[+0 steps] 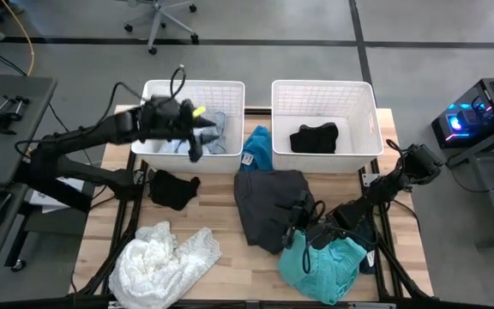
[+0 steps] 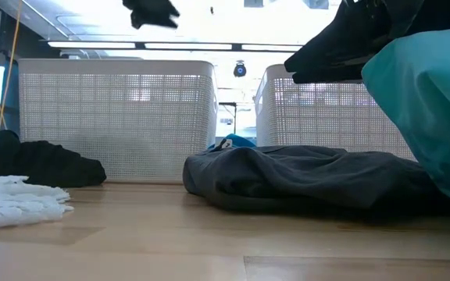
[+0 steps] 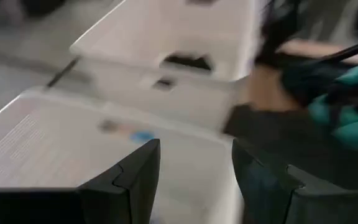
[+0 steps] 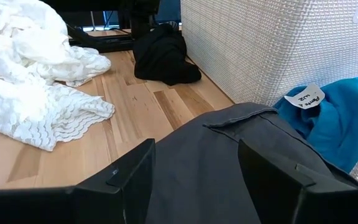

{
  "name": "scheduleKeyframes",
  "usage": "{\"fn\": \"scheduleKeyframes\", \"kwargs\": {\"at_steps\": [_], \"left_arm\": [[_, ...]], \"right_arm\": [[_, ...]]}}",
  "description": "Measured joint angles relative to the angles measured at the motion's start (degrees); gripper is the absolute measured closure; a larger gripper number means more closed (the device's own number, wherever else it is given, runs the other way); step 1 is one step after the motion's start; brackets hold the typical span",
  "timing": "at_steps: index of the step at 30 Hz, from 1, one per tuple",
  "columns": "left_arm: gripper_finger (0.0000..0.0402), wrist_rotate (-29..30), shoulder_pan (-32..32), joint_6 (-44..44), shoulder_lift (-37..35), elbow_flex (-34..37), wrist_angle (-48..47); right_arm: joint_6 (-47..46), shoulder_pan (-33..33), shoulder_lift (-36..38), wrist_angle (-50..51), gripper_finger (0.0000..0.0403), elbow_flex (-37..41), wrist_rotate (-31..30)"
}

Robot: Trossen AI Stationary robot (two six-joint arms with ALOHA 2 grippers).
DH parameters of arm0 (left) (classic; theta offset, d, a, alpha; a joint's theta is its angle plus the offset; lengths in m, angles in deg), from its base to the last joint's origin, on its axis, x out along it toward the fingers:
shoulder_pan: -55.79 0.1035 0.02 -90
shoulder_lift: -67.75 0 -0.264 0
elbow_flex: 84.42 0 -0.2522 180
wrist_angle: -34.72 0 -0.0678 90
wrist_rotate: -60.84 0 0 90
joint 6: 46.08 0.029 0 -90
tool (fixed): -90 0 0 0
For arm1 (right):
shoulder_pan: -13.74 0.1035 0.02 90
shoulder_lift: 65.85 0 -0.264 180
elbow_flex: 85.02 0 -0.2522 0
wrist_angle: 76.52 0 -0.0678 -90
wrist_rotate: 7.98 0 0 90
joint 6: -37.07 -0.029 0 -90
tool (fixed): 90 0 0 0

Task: Sort clothes
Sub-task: Put the light blue shorts into the left white bin

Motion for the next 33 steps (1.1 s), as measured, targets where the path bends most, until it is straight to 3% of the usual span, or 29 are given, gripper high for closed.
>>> {"fn": "scheduleKeyframes", "kwargs": {"at_steps": [9,17,26,33], "left_arm": [[0.0211,0.0,-16.1,0.0,-2.5,13.4,23.8],[0.0211,0.0,-26.2,1.2,-1.3,24.4,42.4],[0.0211,0.3,-30.7,0.8,3.9,35.9,66.4],[0.0211,0.5,-31.2,0.7,7.8,36.1,68.7]], "right_arm": [[-0.4,0.0,0.0,0.0,0.0188,0.0,0.0],[-1.2,0.0,0.0,0.0,0.0188,0.0,0.0],[1.2,-1.1,0.0,-1.7,0.0188,0.0,1.9],[8.2,-2.2,2.0,-3.2,0.0188,-2.2,3.1]]}}
